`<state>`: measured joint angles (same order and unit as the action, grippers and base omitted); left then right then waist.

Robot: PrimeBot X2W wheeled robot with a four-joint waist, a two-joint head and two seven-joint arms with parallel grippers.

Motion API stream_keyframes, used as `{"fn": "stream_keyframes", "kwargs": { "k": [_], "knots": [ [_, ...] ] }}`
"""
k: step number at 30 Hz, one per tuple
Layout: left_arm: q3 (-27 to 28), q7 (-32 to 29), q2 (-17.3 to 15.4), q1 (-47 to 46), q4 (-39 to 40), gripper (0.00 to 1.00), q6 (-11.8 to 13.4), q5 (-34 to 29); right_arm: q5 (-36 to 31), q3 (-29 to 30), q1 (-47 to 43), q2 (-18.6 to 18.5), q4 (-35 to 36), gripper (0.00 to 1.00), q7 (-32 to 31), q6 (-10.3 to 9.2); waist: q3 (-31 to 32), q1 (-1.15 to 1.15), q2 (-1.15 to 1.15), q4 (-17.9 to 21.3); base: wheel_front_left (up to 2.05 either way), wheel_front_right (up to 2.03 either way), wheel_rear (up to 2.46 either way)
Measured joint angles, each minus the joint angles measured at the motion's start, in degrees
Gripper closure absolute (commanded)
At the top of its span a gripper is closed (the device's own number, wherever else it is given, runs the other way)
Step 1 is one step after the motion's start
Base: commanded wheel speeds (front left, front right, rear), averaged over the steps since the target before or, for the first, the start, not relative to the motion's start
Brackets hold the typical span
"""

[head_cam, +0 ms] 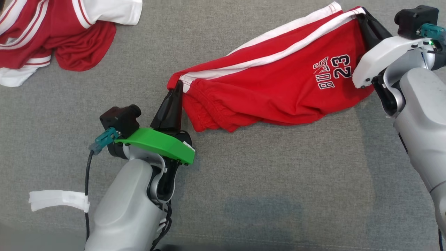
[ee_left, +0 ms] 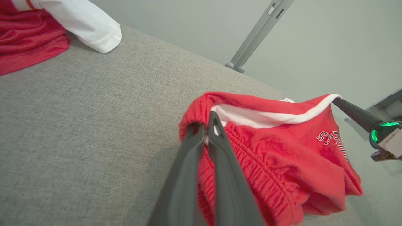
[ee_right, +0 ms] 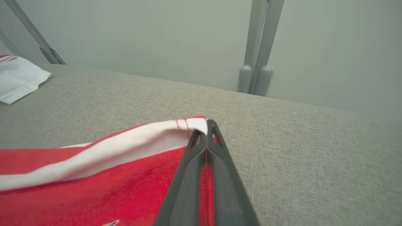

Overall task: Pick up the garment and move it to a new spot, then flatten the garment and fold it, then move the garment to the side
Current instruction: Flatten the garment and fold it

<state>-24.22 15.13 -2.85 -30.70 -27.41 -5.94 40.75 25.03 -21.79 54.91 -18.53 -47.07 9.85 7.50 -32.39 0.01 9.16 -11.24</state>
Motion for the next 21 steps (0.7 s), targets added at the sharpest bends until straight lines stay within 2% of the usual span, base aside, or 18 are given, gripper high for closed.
{"fn": "stream_keyframes", "kwargs": {
  "k": [10,19,20,21],
  "knots": [
    [-2.6,0.0,0.0,-3.3,-1.5,1.0,0.5,1.5,1.5,-3.3,8.8,-0.3,-10.6,1.0,-0.2,0.01,-3.0,0.0,0.0,-1.9,0.0,0.0,0.0],
    [-5.2,0.0,0.0,-4.1,-3.2,1.0,0.3,2.3,2.1,-6.0,12.3,-0.2,-15.9,1.0,0.4,0.0,-3.8,0.0,0.0,-2.5,0.0,0.0,0.0],
    [-5.5,0.0,0.0,-4.1,-3.5,0.95,0.3,2.4,2.1,-6.3,12.5,-0.3,-16.3,1.0,0.7,0.01,-3.8,0.0,0.0,-2.5,0.0,0.0,0.0],
    [-5.8,0.0,0.0,-4.1,-3.7,0.74,0.1,2.6,2.2,-6.5,12.7,-0.3,-16.9,1.0,0.9,0.0,-3.7,0.0,0.0,-2.5,0.0,0.0,0.0]
  ]
}}
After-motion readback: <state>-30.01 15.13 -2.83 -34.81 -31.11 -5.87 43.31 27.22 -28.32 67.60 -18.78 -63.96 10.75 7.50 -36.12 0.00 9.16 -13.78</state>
